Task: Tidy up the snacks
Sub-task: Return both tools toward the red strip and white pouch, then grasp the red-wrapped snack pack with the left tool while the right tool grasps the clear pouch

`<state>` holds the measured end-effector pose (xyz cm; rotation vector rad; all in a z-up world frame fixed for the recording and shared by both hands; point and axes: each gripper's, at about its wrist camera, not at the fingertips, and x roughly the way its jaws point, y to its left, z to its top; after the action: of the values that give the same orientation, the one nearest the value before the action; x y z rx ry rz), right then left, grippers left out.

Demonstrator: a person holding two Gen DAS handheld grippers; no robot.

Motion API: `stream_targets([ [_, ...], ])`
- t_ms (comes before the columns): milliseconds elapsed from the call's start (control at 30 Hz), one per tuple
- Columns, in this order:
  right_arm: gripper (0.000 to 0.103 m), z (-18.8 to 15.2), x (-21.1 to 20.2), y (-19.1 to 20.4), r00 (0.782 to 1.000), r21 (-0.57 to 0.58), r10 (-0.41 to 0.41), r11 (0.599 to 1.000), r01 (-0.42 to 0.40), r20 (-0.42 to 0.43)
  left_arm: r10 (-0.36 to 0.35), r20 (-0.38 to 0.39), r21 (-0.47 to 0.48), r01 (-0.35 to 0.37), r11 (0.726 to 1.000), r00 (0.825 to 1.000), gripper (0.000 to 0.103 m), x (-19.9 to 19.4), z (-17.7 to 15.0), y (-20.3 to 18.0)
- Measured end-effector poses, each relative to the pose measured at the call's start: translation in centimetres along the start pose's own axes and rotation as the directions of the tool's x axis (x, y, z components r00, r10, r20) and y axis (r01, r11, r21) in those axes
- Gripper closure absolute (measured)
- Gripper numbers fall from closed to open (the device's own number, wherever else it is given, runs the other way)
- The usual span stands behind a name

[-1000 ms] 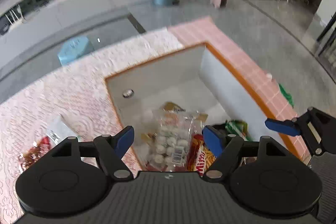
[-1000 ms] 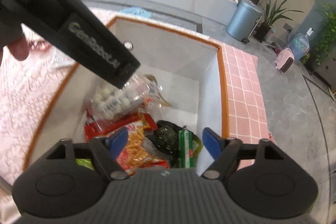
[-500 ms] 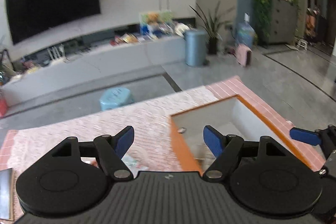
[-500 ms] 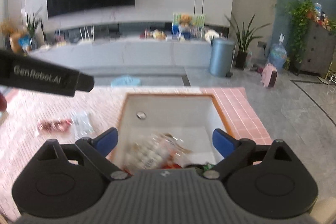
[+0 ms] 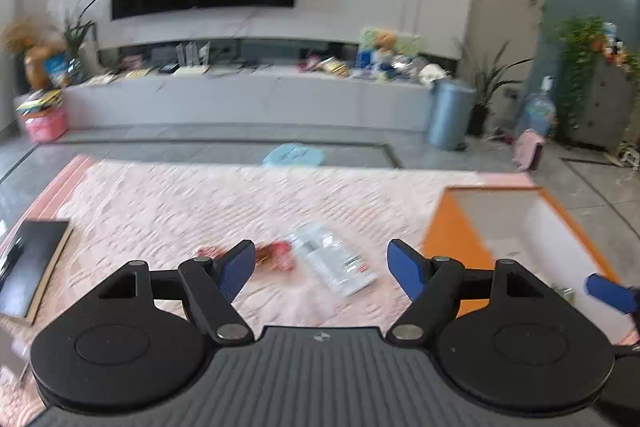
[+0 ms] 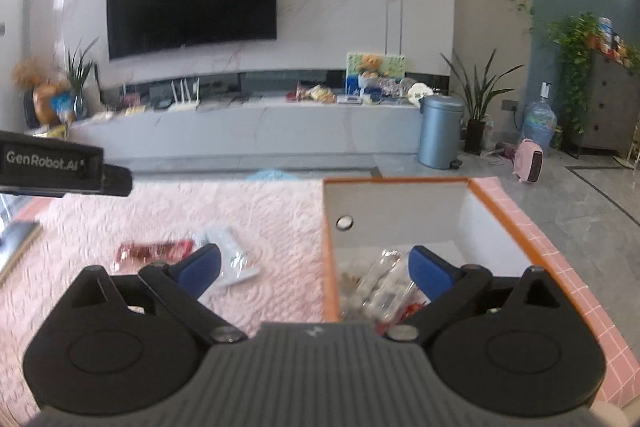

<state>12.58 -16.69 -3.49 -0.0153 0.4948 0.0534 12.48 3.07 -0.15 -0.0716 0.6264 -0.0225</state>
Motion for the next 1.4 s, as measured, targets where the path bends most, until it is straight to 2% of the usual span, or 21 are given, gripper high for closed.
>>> stream_targets([
  [267, 0.007, -1.4, 1.9, 3.3, 0.997, -0.041, 0.056, 0.997, -0.058, -0.055, 0.053, -0.061, -0.077, -0.058, 0.995, 0.997, 0.015, 0.9, -1.8, 5.0],
  [333, 0.007, -1.7, 2.4, 4.3, 0.996, -0.070, 0.066, 0.995, -0.070, -0.066, 0.051, -0.066, -0.069, -0.055, 0.996, 0.997, 0.015, 1.2, -2.1, 5.5],
  [567, 0.019, -2.1, 4.9, 6.8, 0.988, -0.116, 0.113, 0.985, -0.125, -0.101, 0.048, -0.111, -0.021, -0.051, 0.999, 0.993, 0.016, 3.4, -2.6, 6.5],
  [800, 0.028, -1.9, 8.4, 8.5, 0.985, -0.139, 0.123, 0.980, -0.139, -0.121, 0.028, -0.145, 0.094, -0.014, 0.995, 0.989, 0.017, 6.3, -1.8, 6.4],
  [933, 0.034, -1.7, 10.5, 9.1, 0.984, -0.147, 0.136, 0.977, -0.153, -0.118, 0.042, -0.127, 0.178, -0.019, 0.984, 0.991, 0.018, 8.3, -1.0, 6.2],
  [1067, 0.040, -1.7, 12.9, 9.5, 0.981, -0.163, 0.151, 0.972, -0.170, -0.124, 0.029, -0.125, 0.223, 0.000, 0.975, 0.992, 0.018, 10.3, -1.1, 6.4],
  [1267, 0.040, -1.7, 15.9, 9.6, 0.976, -0.157, 0.171, 0.969, -0.192, -0.136, 0.024, -0.124, 0.276, 0.011, 0.961, 0.992, 0.018, 12.9, -2.6, 7.1],
  [1400, 0.040, -1.8, 18.0, 9.8, 0.974, -0.179, 0.175, 0.963, -0.200, -0.147, 0.038, -0.113, 0.383, 0.008, 0.924, 0.993, 0.018, 14.2, -3.0, 7.0],
])
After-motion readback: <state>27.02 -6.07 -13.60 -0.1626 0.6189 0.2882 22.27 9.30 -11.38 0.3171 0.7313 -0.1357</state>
